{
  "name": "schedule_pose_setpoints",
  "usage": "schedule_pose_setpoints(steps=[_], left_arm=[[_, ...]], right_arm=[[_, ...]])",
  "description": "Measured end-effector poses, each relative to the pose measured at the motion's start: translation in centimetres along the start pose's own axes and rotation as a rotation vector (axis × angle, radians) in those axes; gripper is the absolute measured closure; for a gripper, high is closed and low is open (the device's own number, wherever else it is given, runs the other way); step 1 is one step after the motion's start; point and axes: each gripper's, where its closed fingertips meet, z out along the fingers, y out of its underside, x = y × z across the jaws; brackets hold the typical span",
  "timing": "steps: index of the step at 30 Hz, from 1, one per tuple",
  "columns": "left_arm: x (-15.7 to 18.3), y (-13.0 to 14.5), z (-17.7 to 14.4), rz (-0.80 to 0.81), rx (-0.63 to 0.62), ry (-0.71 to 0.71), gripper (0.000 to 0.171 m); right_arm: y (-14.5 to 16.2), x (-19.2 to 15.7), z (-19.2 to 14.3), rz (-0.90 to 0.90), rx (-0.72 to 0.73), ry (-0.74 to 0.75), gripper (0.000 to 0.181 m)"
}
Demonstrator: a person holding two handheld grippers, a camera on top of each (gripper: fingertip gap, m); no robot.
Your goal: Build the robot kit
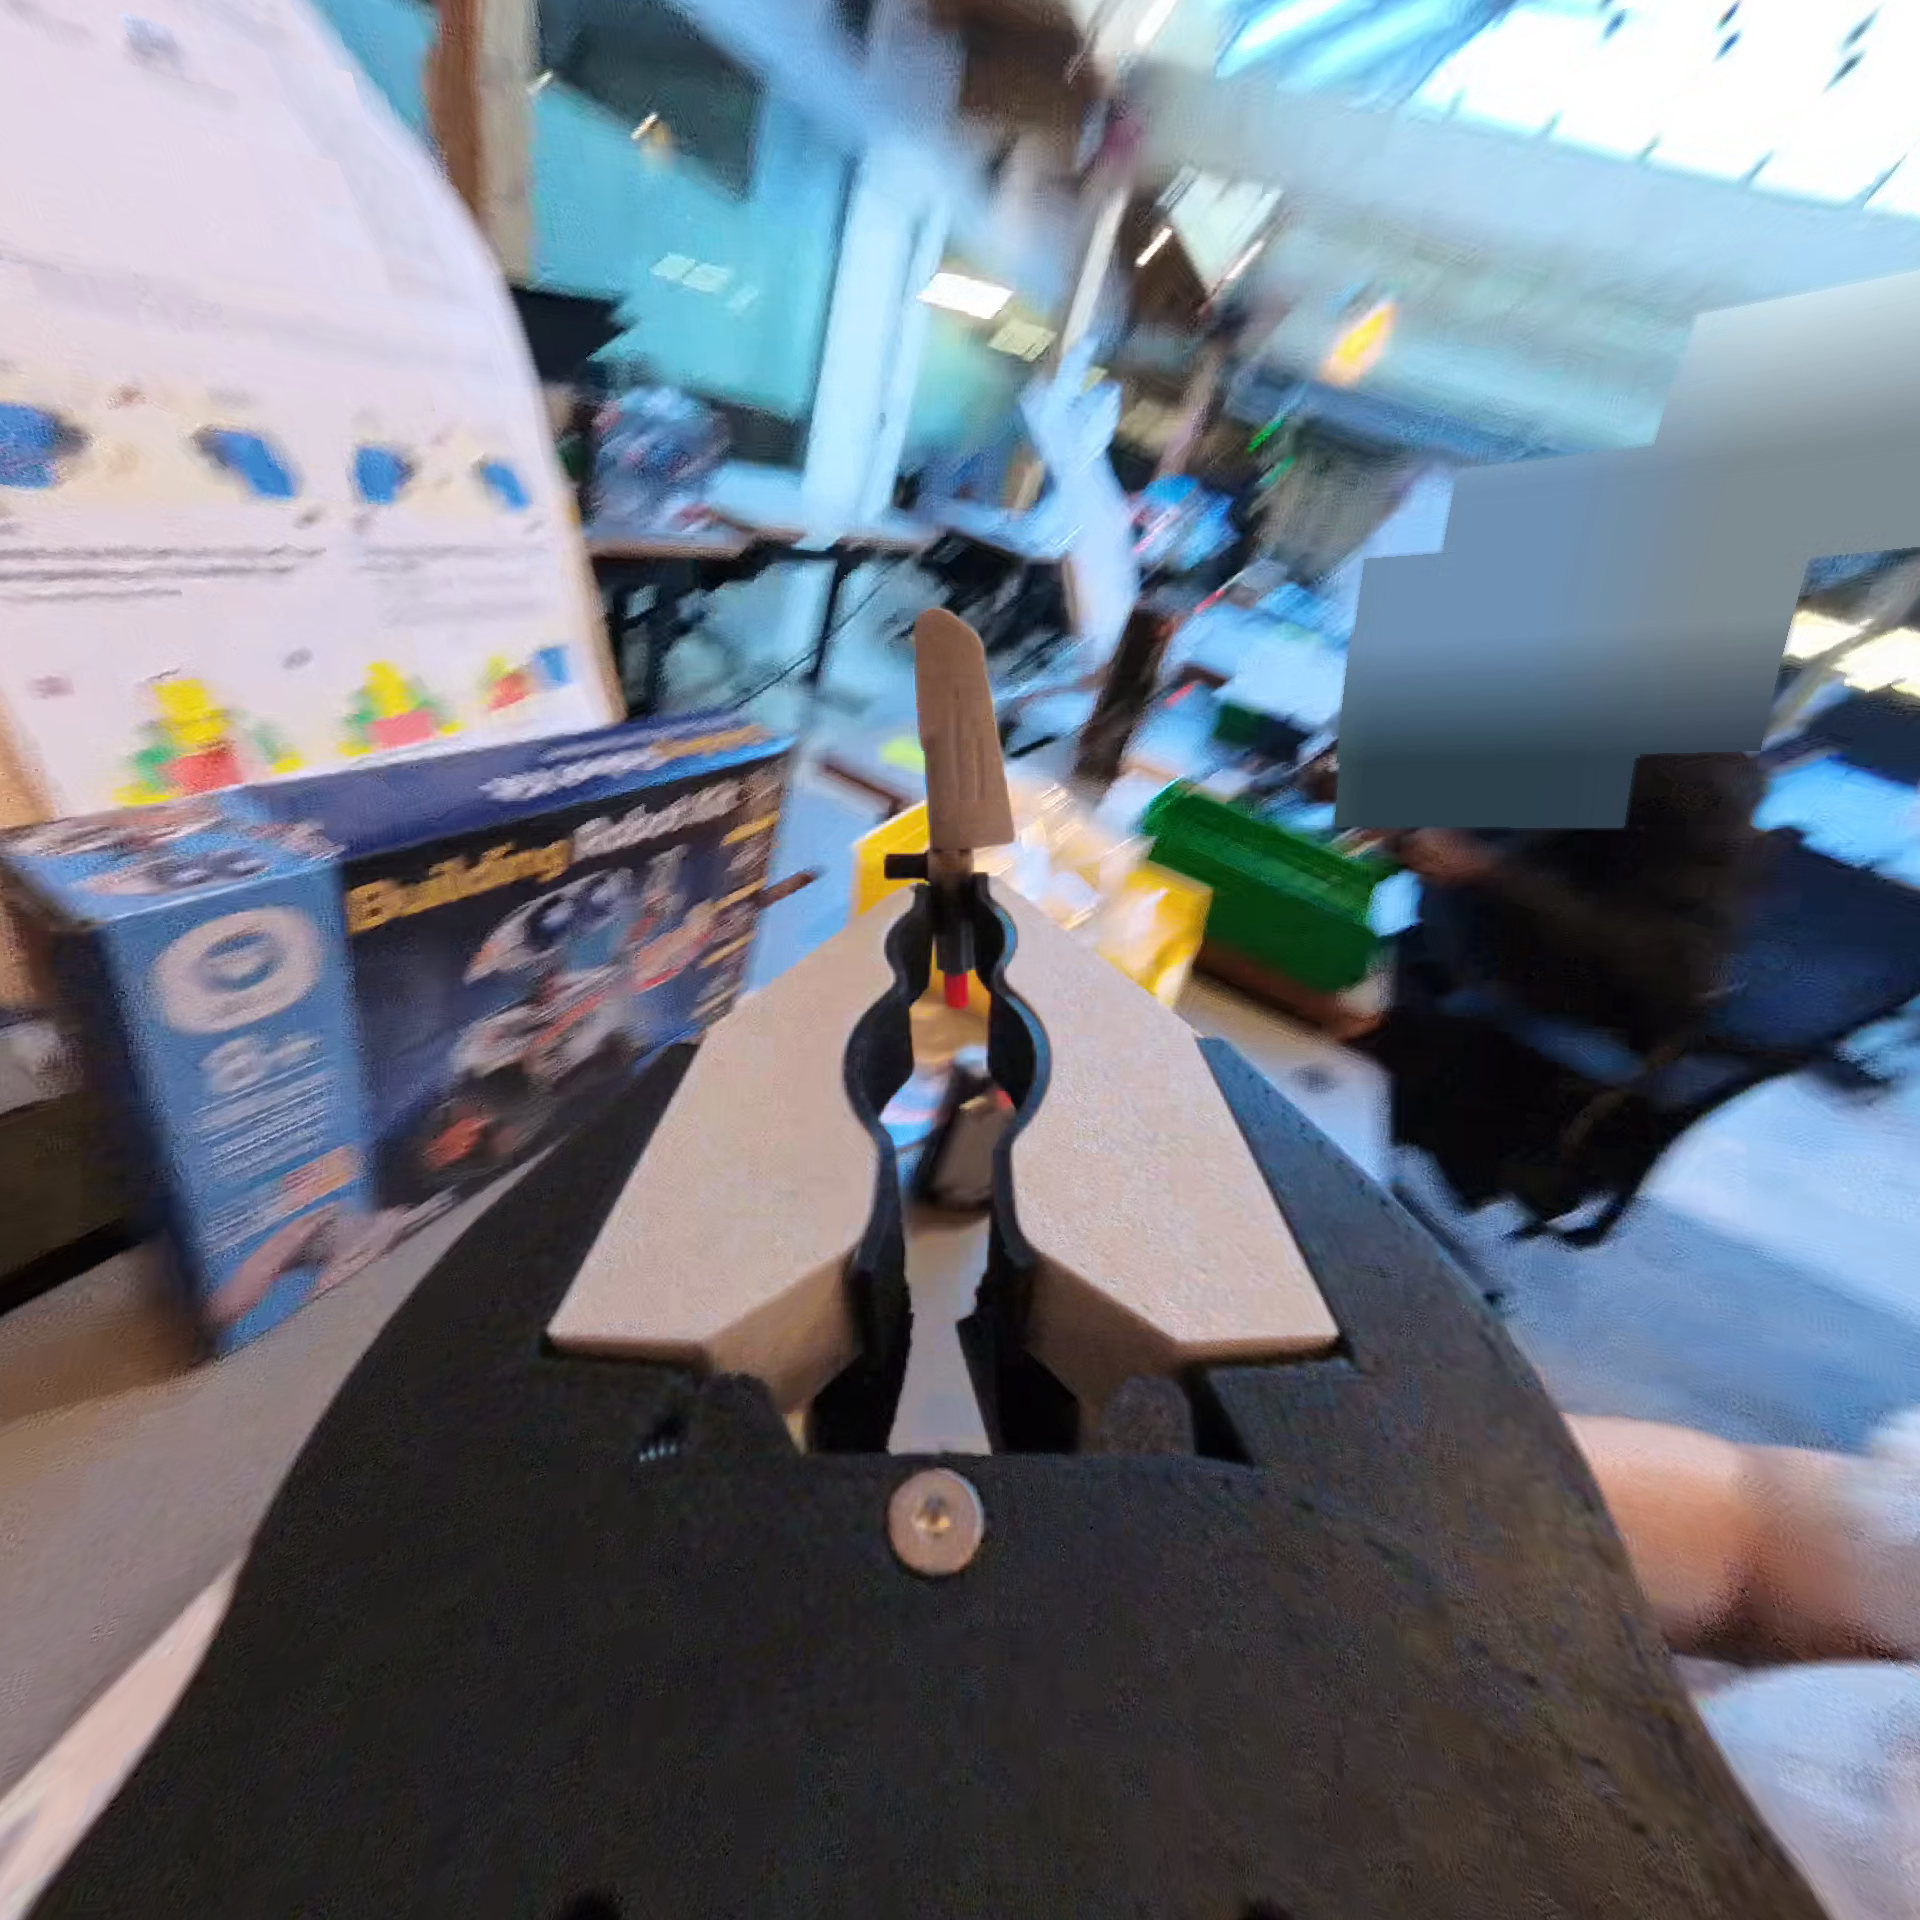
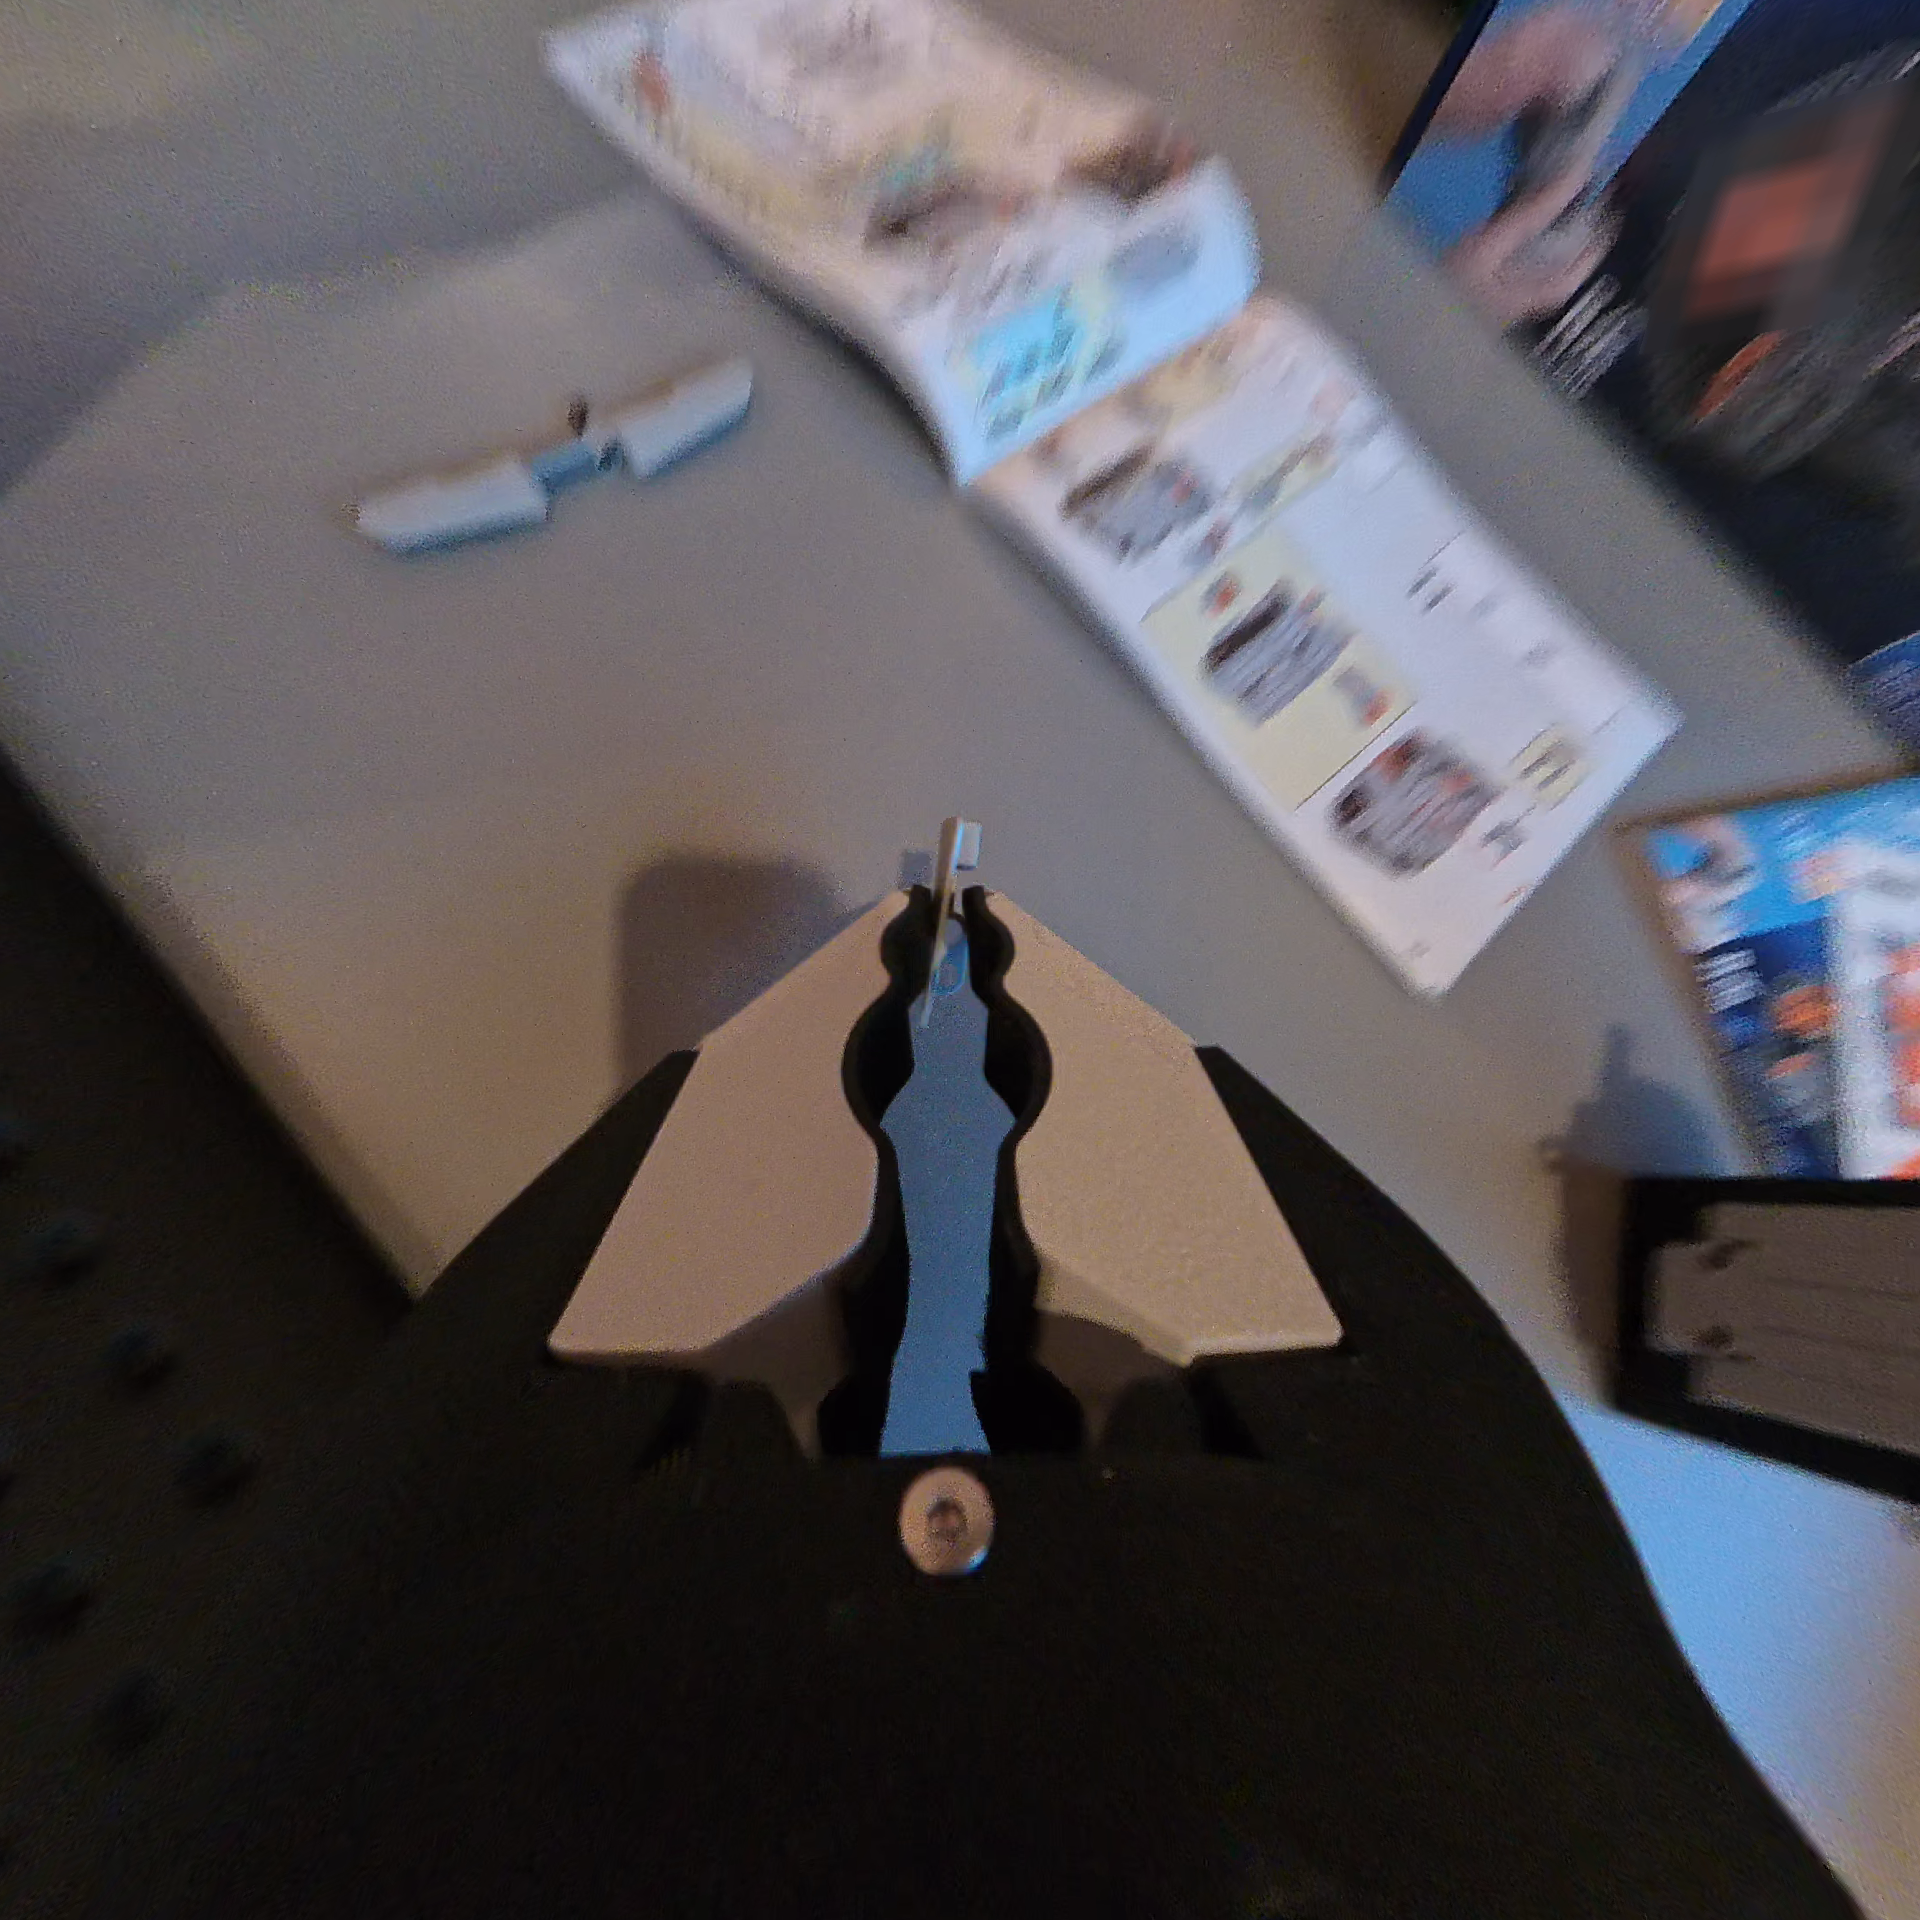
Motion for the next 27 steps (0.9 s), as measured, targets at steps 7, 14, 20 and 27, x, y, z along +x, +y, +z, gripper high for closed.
schedule_pose_setpoints(steps=[7,14,20,27], left_arm=[[4.4,-5.9,-6.1,-0.238,0.357,0.438,0.167],[7.0,-7.5,-8.2,-0.155,0.483,0.469,0.167],[9.6,-7.5,-8.0,0.043,0.540,0.357,0.167],[12.5,-6.7,-6.6,0.129,0.521,0.336,0.167]], right_arm=[[-15.9,3.6,-9.1,-0.286,0.575,0.295,0.177],[-26.6,2.4,-17.4,-0.466,0.969,0.507,0.177],[-28.5,0.4,-19.3,-0.516,1.143,0.495,0.177],[-27.1,-0.1,-22.2,-0.465,1.300,0.417,0.178]])
